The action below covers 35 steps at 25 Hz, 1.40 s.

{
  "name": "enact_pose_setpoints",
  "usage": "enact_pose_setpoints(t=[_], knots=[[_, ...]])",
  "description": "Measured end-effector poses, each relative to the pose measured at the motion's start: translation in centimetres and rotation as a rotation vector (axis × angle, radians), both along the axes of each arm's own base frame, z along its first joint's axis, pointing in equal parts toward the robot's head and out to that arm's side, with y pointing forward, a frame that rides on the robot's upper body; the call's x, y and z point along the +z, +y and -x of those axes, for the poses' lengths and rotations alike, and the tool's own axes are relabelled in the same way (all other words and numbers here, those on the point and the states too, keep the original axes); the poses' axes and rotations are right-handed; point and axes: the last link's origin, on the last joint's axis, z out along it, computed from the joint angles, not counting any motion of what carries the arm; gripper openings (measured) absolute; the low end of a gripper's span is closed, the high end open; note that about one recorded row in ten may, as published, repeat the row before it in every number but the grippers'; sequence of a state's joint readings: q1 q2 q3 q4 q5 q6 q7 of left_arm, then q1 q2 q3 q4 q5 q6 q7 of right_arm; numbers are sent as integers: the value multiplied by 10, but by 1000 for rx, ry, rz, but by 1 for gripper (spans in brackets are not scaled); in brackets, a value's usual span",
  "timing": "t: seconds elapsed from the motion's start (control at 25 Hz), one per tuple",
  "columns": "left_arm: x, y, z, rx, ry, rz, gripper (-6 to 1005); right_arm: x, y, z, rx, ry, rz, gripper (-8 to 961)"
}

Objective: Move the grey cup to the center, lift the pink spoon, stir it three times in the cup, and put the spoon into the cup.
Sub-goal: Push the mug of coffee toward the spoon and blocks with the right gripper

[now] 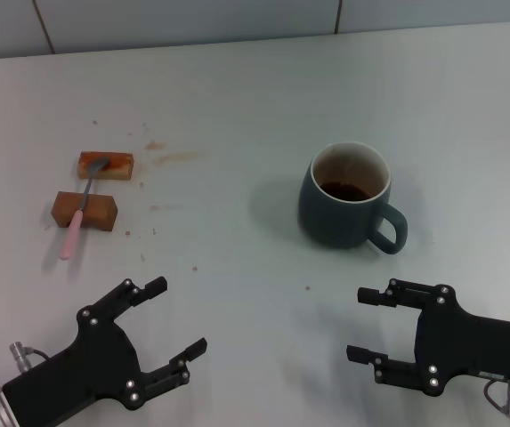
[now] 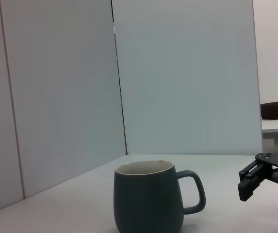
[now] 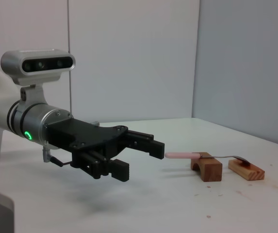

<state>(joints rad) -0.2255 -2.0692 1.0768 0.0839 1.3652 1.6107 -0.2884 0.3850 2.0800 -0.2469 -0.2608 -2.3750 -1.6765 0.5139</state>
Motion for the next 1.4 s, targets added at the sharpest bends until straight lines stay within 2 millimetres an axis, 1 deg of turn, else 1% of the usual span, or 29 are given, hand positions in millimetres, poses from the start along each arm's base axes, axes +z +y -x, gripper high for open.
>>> enact_pose_setpoints(t=[1.2, 1.4], knots=[[-1, -1, -1, 0, -5, 1, 827, 1, -1, 0, -15, 17, -13, 668], [-1, -1, -1, -3, -7, 0, 827, 5, 6, 4, -42, 71, -66, 566]])
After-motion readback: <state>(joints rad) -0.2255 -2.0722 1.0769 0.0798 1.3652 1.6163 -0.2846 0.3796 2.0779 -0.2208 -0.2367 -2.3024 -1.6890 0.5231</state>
